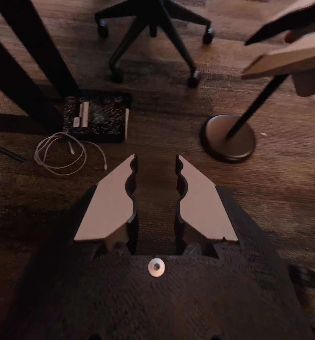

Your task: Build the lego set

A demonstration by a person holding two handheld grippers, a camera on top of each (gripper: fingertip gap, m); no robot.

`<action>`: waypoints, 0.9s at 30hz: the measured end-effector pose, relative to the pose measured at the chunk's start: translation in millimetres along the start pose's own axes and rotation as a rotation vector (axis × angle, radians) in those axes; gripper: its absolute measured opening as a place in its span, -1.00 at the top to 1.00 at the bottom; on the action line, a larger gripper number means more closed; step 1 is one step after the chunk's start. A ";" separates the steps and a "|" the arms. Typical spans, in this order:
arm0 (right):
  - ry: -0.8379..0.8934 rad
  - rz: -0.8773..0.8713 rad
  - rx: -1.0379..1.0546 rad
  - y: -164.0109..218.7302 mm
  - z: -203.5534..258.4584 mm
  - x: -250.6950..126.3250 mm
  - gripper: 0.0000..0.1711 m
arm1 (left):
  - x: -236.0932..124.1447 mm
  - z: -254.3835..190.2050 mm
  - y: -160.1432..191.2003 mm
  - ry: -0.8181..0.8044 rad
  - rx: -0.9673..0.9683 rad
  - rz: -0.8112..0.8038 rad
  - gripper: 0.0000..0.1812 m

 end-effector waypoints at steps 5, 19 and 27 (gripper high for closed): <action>-0.054 -0.045 -0.046 78.4 11.0 86.1 0.44 | 26.6 60.0 82.8 -0.195 -0.048 -0.065 0.52; -0.136 -0.085 -0.058 180.3 47.7 219.1 0.51 | -43.0 115.1 237.0 -0.373 -0.188 -0.031 0.46; -0.178 -0.085 -0.045 161.6 66.6 313.7 0.57 | -77.0 185.5 289.6 -0.421 -0.224 0.017 0.42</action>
Point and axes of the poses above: each gripper's, where its closed fingertips meet, x out along the fingers, y out of its underside, z = x × y across the jaws, the point moved 8 cm from there along -x, back along the fingers, and after that the axes turned 5 degrees about x, right-handed, at the moved point
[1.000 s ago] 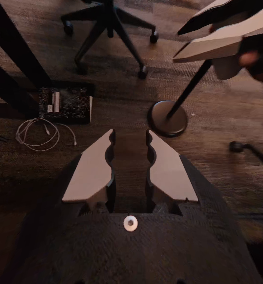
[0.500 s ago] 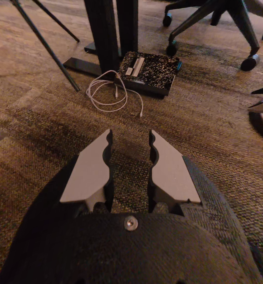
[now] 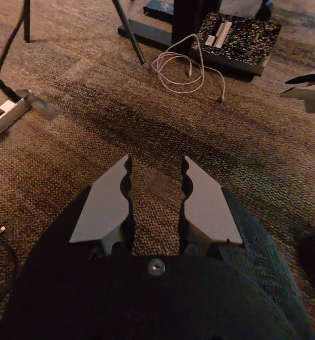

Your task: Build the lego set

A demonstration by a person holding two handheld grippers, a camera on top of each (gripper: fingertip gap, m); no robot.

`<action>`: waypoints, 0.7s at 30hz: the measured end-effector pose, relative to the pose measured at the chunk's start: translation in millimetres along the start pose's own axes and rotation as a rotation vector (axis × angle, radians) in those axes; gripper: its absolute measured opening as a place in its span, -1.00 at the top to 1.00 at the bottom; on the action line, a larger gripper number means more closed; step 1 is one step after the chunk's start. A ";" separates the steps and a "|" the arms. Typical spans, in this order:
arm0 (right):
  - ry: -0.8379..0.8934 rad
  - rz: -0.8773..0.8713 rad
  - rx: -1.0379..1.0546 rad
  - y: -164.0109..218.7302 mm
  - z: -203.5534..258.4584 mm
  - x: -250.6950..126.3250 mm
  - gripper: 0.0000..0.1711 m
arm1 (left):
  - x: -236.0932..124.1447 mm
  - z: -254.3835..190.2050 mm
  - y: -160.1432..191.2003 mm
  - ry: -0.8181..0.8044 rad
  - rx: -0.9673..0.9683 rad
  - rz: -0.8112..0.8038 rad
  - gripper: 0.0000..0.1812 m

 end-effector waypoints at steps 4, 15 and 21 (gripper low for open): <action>-0.069 0.095 -0.005 6.3 -8.6 60.3 0.55 | 4.8 3.5 47.9 0.010 -0.077 0.046 0.43; -0.082 0.281 -0.168 -50.2 -16.9 235.4 0.44 | -107.4 -7.8 133.0 -0.224 -0.305 0.165 0.45; -0.130 0.545 -0.107 -64.7 -25.9 291.9 0.56 | -122.9 -23.0 147.3 -0.253 -0.361 0.185 0.46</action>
Point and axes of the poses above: each gripper's, where its closed fingertips meet, x out along the fingers, y out of its underside, z = x × y across the jaws, the point moved 8 cm from there along -x, back along the fingers, and after that the axes turned 5 degrees about x, right-handed, at the moved point
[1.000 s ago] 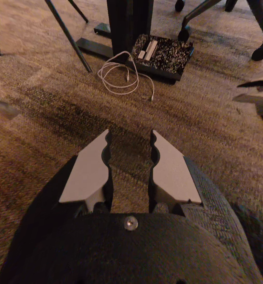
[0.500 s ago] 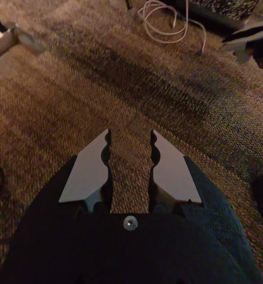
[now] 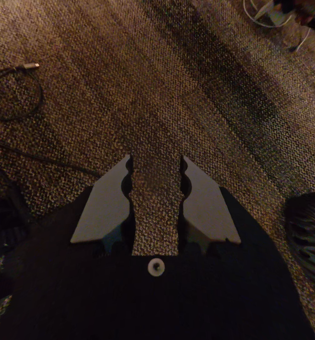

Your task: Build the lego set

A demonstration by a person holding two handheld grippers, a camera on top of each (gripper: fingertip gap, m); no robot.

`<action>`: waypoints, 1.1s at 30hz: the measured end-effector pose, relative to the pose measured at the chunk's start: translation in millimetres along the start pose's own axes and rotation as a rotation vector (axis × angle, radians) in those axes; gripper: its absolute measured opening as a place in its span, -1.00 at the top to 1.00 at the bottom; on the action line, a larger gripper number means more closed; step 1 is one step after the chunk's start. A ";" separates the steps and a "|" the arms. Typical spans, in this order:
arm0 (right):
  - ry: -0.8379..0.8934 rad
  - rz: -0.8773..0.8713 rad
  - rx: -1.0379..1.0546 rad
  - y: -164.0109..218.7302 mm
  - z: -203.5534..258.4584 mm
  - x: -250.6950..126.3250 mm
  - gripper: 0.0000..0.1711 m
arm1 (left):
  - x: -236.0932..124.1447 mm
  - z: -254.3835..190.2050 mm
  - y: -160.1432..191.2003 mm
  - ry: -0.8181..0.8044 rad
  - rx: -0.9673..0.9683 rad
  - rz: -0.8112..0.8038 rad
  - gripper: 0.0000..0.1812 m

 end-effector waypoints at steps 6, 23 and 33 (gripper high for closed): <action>0.014 0.006 -0.261 -8.3 31.8 4.9 1.00 | 5.8 -6.0 -21.4 -0.018 -0.013 -0.089 0.48; -0.671 -0.369 -0.417 -23.6 354.1 -58.4 0.50 | 10.4 -14.9 -57.8 -0.015 0.022 -0.168 0.49; 0.240 -0.196 -0.545 85.9 28.4 -106.4 0.36 | -0.1 -3.5 -37.7 -0.031 0.005 -0.153 0.49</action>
Point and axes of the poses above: each gripper's, where its closed fingertips meet, x out along the fingers, y out of its underside, z = x × y across the jaws, the point moved 8 cm from there along -x, back along the fingers, and after that the axes turned 5 degrees about x, right-handed, at the moved point
